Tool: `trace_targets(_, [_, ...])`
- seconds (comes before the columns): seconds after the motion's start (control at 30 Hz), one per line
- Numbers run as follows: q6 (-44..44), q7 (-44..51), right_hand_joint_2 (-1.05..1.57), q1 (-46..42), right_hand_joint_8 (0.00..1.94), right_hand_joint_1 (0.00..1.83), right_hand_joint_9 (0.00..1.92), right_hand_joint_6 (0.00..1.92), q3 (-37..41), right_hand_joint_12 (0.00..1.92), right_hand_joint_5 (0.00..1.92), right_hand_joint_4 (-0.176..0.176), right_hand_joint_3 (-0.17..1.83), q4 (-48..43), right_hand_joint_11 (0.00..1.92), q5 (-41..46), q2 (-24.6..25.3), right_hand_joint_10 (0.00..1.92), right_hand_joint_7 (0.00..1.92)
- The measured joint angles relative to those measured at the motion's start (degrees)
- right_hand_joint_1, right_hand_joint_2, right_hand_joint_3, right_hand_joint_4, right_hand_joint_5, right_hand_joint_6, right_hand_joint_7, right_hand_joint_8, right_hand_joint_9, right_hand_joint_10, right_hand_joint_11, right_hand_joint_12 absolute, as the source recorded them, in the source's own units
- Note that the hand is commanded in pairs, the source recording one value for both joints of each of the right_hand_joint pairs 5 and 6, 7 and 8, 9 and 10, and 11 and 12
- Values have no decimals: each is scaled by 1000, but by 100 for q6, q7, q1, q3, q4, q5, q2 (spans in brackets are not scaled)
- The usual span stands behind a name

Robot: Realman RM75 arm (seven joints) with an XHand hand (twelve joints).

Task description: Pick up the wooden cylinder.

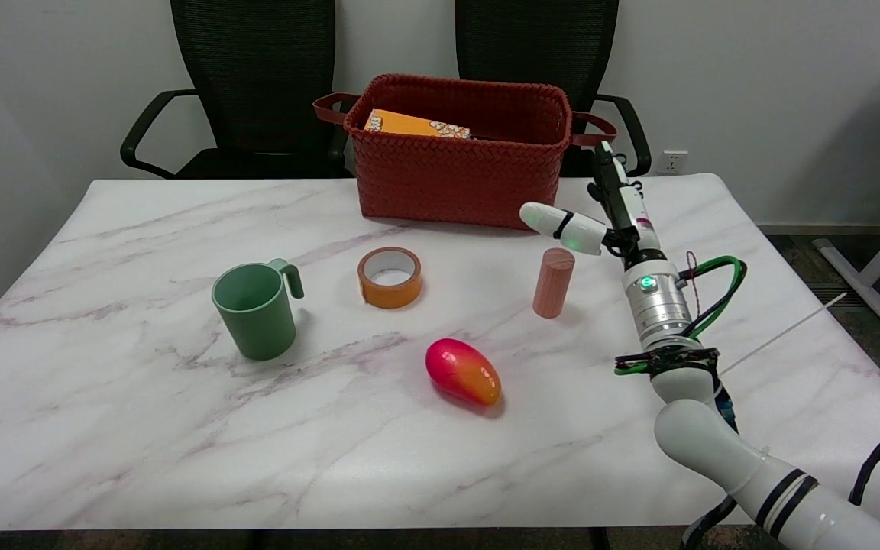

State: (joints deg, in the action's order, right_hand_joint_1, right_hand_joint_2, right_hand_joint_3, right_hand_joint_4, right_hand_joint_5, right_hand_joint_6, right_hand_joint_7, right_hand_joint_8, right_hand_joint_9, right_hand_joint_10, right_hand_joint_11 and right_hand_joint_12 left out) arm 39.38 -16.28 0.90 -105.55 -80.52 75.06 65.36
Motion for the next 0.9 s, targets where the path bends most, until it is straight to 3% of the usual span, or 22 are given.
trace_targets(0.9, [-25,-610,614,5,69,784,100,0,-292,192,0,0,-175,523,192,262,-20,100,69])
